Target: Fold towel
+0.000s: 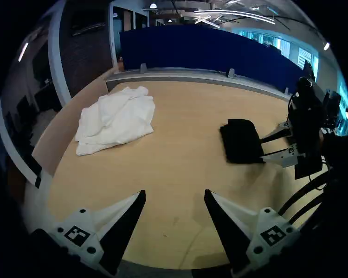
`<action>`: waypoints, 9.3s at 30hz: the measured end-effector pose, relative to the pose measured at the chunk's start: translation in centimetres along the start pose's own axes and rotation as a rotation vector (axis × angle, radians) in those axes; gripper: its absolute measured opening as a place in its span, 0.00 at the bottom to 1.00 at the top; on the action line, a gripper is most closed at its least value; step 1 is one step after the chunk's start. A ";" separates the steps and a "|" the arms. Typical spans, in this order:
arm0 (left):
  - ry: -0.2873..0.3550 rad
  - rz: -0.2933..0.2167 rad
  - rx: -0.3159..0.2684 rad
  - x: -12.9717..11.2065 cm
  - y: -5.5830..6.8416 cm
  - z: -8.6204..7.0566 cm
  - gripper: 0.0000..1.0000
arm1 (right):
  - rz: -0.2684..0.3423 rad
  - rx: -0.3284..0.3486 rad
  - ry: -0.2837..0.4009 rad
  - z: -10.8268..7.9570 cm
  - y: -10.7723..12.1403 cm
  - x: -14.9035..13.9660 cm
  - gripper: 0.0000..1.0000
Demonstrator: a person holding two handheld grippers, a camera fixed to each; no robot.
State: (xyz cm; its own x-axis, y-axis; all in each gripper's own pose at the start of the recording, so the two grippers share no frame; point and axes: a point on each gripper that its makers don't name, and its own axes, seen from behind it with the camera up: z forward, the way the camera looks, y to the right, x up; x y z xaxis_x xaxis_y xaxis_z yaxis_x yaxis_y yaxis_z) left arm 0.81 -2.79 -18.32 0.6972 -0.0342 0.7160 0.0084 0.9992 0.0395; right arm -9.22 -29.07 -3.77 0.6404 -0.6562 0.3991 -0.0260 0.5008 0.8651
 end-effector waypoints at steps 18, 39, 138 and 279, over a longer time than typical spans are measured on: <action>-0.001 0.008 -0.010 0.0 0.3 0.2 0.93 | 0.140 -0.098 -0.029 -0.8 0.8 -4.2 0.79; -0.006 -0.001 -0.005 -0.6 0.3 0.3 0.93 | 0.178 -0.116 -0.041 0.3 0.5 -5.8 0.16; 0.117 0.074 -0.102 6.6 7.1 -0.3 0.93 | 0.200 -0.481 0.176 -28.7 29.2 6.1 0.04; 0.102 0.153 -0.111 7.4 9.5 -1.0 0.93 | 0.577 -0.626 0.157 -24.7 25.5 -14.6 1.00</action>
State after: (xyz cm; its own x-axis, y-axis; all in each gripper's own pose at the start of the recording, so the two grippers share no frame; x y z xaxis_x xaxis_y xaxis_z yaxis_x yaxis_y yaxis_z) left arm 6.73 6.51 -13.36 0.7656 0.1150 0.6330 -0.0281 0.9889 -0.1457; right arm -0.29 7.20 5.00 0.7569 -0.1414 0.6381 0.0184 0.9805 0.1955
